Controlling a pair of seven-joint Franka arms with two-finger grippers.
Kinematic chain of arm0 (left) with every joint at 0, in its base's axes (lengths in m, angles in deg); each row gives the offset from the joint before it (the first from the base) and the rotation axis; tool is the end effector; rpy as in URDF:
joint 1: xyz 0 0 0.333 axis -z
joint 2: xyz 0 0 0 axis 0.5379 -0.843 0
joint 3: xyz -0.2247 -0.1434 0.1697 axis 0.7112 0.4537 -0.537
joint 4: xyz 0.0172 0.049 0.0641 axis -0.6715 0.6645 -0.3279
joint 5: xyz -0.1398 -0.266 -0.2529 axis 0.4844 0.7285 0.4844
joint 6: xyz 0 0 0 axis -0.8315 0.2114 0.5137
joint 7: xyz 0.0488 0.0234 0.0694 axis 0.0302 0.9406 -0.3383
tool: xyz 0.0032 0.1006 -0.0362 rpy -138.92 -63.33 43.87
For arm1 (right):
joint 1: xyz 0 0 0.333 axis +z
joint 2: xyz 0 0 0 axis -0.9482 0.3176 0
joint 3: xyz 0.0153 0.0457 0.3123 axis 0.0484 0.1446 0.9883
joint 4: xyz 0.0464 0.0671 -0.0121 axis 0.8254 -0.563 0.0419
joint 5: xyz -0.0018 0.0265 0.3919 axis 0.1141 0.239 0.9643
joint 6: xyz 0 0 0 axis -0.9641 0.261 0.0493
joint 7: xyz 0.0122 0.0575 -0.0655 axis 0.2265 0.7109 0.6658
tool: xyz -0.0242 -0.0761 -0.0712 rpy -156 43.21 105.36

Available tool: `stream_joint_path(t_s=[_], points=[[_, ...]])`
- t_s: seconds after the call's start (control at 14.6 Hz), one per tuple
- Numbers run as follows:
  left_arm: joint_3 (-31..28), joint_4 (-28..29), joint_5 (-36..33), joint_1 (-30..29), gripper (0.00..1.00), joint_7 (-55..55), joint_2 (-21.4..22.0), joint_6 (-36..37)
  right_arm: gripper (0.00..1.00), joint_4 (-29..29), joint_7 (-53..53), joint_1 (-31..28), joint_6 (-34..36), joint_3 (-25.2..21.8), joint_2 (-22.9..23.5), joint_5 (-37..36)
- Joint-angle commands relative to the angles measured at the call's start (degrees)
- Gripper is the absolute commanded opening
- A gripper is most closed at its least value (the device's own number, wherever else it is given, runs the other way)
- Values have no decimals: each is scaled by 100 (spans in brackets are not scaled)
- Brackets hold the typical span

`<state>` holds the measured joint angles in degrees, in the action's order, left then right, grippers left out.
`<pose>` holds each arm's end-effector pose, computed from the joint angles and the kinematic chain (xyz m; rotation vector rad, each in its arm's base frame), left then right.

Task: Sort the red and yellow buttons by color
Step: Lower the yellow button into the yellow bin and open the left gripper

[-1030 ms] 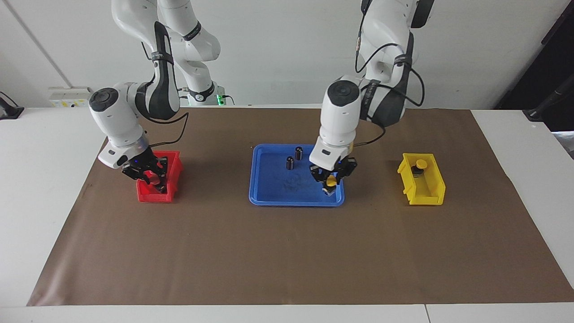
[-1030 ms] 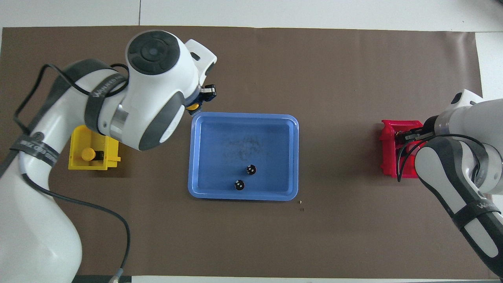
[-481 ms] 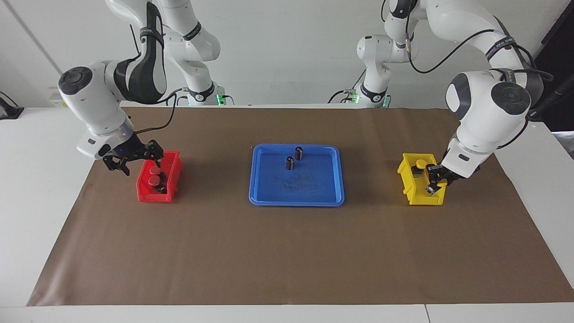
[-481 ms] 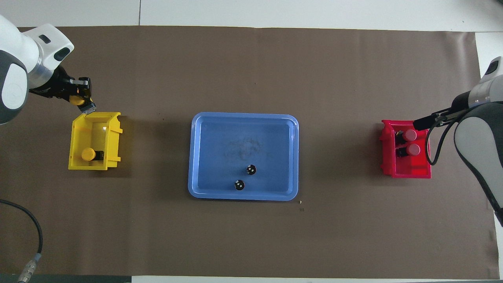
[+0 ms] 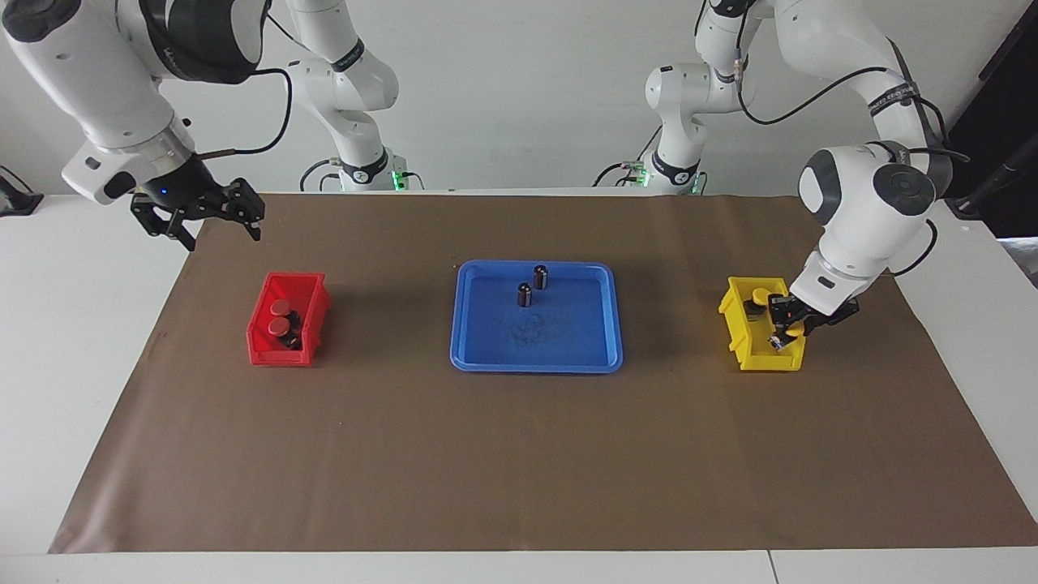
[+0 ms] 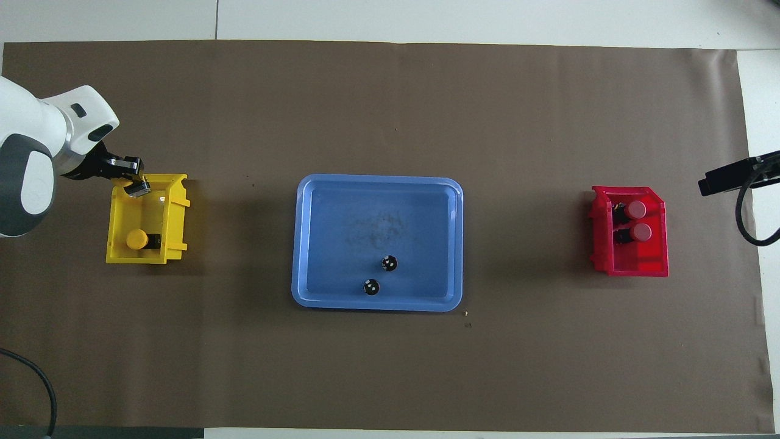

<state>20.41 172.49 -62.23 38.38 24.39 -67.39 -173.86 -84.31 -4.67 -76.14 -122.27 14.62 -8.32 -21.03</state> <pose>0.6013 -0.0322 0.4225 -3.0426 0.3975 0.0223 0.5513 -0.0601 0.6104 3.1181 0.2445 -0.0681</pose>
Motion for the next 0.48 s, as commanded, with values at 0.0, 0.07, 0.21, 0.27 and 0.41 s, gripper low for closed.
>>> stream_joint_path(t_s=[0.0,0.07,0.21,0.27,0.41], points=[[53,338,-12,-57,1,772,204,-168,100,34,-97,-88,137,-51,-1,-118],[71,347,-4,-57,1,966,196,-177,100,17,-193,-88,128,-69,-1,-75],[71,399,57,-57,1,1282,178,-273,100,60,-597,-79,172,-34,34,-48],[53,417,215,-66,1,1336,152,-326,100,78,-598,-88,190,-43,8,-48],[71,452,330,-154,1,1485,29,-396,100,8,-598,-210,190,-8,-80,-39]])
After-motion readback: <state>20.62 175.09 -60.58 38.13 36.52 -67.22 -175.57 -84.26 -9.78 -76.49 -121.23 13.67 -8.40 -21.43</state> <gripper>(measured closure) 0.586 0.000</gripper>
